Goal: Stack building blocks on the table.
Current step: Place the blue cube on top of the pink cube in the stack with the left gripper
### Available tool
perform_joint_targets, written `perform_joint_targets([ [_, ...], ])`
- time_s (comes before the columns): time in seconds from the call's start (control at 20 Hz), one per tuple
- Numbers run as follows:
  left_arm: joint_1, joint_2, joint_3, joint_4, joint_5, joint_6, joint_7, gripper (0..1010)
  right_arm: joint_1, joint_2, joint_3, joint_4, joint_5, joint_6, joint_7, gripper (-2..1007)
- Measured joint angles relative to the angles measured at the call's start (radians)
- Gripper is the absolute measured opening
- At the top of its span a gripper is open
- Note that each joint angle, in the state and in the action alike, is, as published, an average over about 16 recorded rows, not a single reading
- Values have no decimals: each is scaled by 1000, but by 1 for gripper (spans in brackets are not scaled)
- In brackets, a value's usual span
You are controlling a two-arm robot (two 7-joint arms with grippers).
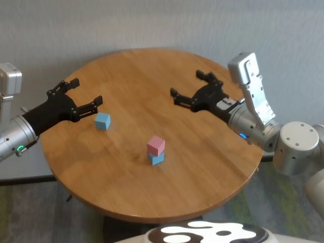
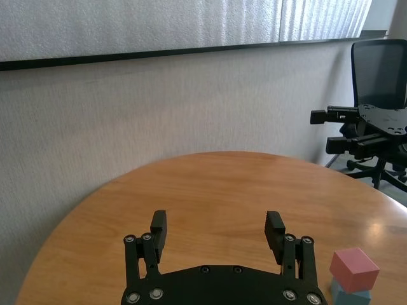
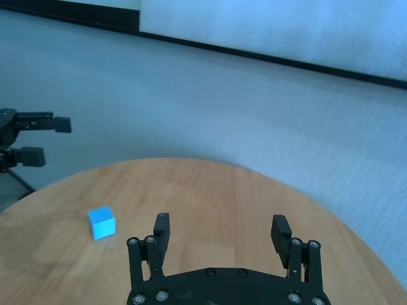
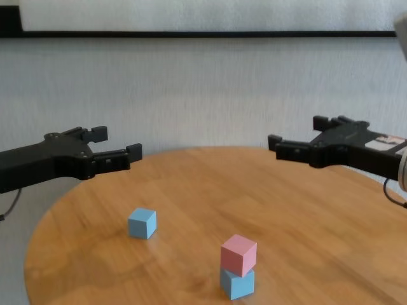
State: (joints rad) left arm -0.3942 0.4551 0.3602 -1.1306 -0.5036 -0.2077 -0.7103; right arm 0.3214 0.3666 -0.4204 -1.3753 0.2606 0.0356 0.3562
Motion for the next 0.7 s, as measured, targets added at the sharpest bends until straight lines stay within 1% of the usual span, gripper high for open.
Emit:
perform_joint_targets([
  [0.2, 0, 0, 0, 0, 0, 0, 0, 1000, -12, -25, 42, 2, -13, -25, -65, 1005],
  [0.35, 0, 0, 0, 0, 0, 0, 0, 1000, -20, -42, 68, 4, -19, -29, -99, 1005],
  [0.5, 0, 0, 0, 0, 0, 0, 0, 1000, -30, -57, 90, 4, -22, -28, -124, 1005],
  [0.7, 0, 0, 0, 0, 0, 0, 0, 1000, -44, -69, 112, 3, -28, -26, -144, 1005],
])
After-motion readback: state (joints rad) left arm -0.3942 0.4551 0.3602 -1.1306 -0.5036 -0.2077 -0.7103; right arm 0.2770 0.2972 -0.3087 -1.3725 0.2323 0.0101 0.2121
